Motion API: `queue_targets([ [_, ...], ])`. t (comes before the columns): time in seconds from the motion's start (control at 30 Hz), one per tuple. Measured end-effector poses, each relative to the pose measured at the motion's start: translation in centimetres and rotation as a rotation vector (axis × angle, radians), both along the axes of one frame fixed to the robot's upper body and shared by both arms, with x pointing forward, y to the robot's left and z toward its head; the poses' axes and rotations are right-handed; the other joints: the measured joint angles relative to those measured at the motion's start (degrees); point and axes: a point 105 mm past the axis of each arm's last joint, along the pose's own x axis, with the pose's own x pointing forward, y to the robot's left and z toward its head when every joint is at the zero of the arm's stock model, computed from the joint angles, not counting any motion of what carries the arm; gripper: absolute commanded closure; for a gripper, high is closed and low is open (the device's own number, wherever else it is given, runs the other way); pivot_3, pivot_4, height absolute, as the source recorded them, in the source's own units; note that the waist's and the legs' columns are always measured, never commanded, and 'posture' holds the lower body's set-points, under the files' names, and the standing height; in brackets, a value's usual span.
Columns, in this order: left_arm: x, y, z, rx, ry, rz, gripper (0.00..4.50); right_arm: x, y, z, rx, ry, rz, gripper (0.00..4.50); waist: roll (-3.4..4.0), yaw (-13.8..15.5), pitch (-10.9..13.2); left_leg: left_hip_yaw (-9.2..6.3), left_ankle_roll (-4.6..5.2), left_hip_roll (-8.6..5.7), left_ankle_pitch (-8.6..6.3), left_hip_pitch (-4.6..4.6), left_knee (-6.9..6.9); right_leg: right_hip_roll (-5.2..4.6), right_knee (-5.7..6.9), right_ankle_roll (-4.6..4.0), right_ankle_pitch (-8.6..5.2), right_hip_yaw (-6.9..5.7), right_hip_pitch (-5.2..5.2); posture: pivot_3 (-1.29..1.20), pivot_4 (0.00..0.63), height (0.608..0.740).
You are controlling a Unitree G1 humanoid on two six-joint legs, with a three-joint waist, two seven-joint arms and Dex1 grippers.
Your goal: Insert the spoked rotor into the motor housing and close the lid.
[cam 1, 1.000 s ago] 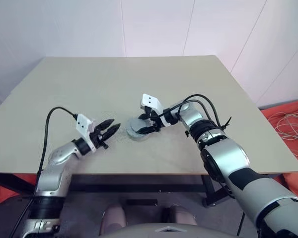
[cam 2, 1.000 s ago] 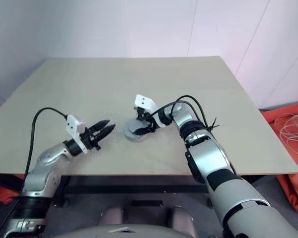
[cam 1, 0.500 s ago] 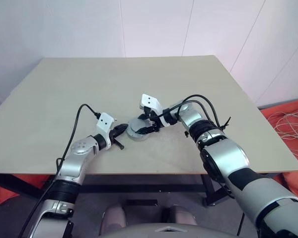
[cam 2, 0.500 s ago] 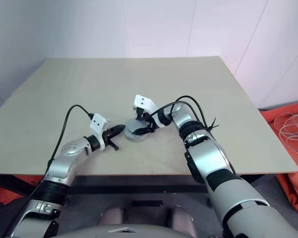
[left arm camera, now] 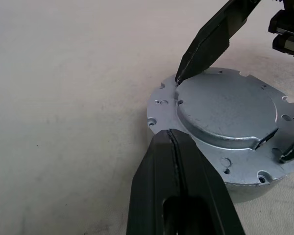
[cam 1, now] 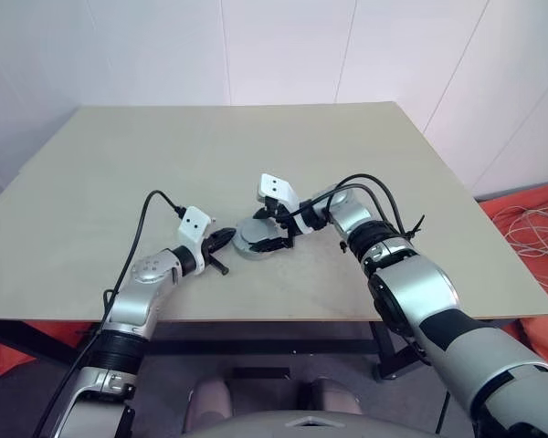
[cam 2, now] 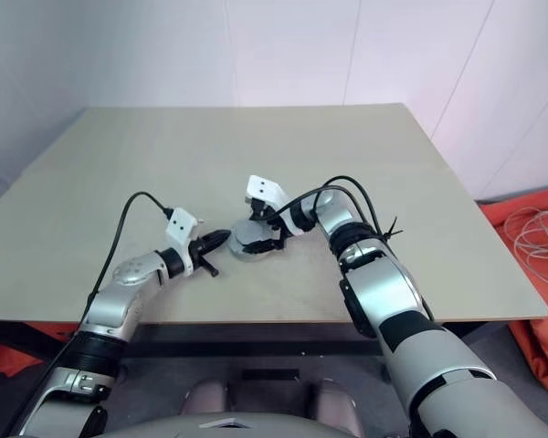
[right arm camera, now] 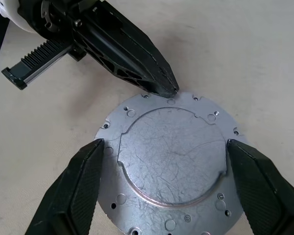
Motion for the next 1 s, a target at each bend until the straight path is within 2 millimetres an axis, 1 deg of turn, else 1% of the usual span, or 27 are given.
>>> queue_targets([
  [0.2, 0.0, -0.1, 0.0, 0.0, 0.007, -0.002, 4.5, 0.1, -0.1, 0.2, 0.0, -0.004, 0.0, 0.03, 0.02, 0.04, 0.01, 0.0, 0.0, 0.0, 0.0, -0.03, -0.01, 0.0, -0.02, -0.01, 0.0, 0.0, -0.03, 0.0, 0.0, 0.74],
  [0.3, -0.1, -0.2, -0.1, 0.001, 0.014, -0.006, 4.5, 0.3, -0.8, 1.0, 0.0, -0.006, -0.001, 0.03, 0.05, 0.17, 0.04, -0.01, 0.01, -0.02, 0.0, -0.08, 0.0, -0.01, -0.04, -0.02, 0.01, 0.0, -0.05, 0.0, 0.0, 0.74],
  [0.4, -0.1, -0.3, -0.1, -0.001, 0.014, -0.008, 4.5, 0.9, -1.5, 3.0, 0.065, 0.011, -0.032, 0.03, 0.06, 0.29, 0.05, -0.01, 0.02, -0.02, -0.01, -0.1, -0.01, -0.01, -0.05, -0.02, 0.01, -0.01, -0.05, 0.0, 0.0, 0.74],
  [0.43, -0.1, -0.3, -0.1, -0.002, 0.014, -0.008, 4.5, 1.2, -1.8, 4.0, 0.099, 0.014, -0.051, 0.03, 0.06, 0.33, 0.05, -0.01, 0.01, -0.02, -0.01, -0.1, -0.01, -0.01, -0.05, -0.01, 0.01, -0.01, -0.05, 0.0, 0.0, 0.74],
  [0.53, -0.1, -0.5, -0.1, -0.003, 0.014, -0.012, 4.5, 1.6, -2.6, 5.7, 0.159, 0.033, -0.087, 0.03, 0.07, 0.44, 0.04, -0.01, 0.02, -0.02, -0.01, -0.1, -0.02, -0.01, -0.08, 0.11, -0.06, -0.01, -0.05, 0.0, 0.0, 0.74],
  [0.6, -0.1, -0.6, -0.1, -0.003, 0.014, -0.015, 4.5, 2.1, -3.6, 6.7, 0.233, 0.087, -0.166, 0.03, 0.06, 0.65, 0.05, -0.01, 0.02, -0.03, -0.01, -0.12, -0.02, -0.01, -0.09, 0.1, -0.06, -0.02, -0.05, 0.0, 0.0, 0.74],
  [0.67, -0.1, -0.7, -0.1, -0.003, 0.015, -0.02, 4.5, 2.8, -5.3, 7.3, 0.311, 0.19, -0.306, 0.03, 0.06, 1.06, 0.04, -0.01, 0.03, -0.05, -0.01, -0.1, -0.02, -0.01, -0.12, 0.09, -0.05, -0.01, -0.02, 0.0, 0.0, 0.74],
  [0.7, -0.1, -0.7, -0.1, -0.003, 0.016, -0.022, 4.5, 3.1, -6.5, 6.9, 0.324, 0.289, -0.406, 0.03, 0.07, 1.35, 0.04, 0.0, 0.03, -0.05, -0.01, -0.08, -0.02, -0.01, -0.13, 0.07, -0.04, -0.01, 0.0, 0.0, 0.0, 0.74],
  [0.73, -0.1, -0.7, -0.1, -0.003, 0.018, -0.023, 4.5, 3.0, -7.4, 6.3, 0.301, 0.363, -0.478, 0.03, 0.07, 1.44, 0.04, -0.01, 0.03, -0.06, -0.01, -0.09, -0.02, -0.01, -0.14, 0.06, -0.04, -0.02, 0.0, 0.0, 0.0, 0.74],
  [0.8, -0.2, -0.7, -0.1, -0.004, 0.021, -0.027, 4.5, 2.2, -8.9, 4.5, 0.233, 0.567, -0.62, 0.03, 0.1, 1.52, 0.06, -0.01, 0.02, -0.05, -0.01, -0.11, -0.06, 0.0, -0.14, 0.09, -0.05, -0.03, -0.04, 0.0, 0.0, 0.74],
  [0.9, -0.2, -0.8, 0.0, -0.006, 0.019, -0.032, 4.5, 0.4, -9.3, 3.4, 0.239, 0.837, -0.69, 0.03, 0.21, 1.61, 0.05, 0.0, 0.01, -0.05, 0.0, -0.11, -0.09, 0.0, -0.16, 0.18, -0.11, -0.02, -0.04, 0.0, 0.0, 0.74],
  [1.0, -0.1, -0.9, 0.0, -0.007, 0.017, -0.033, 4.5, -1.2, -9.4, 1.8, 0.235, 0.99, -0.723, 0.03, 0.21, 1.77, 0.05, 0.0, 0.01, -0.05, 0.0, -0.12, -0.09, 0.0, -0.22, 0.21, -0.12, -0.02, -0.03, 0.0, 0.0, 0.74],
])
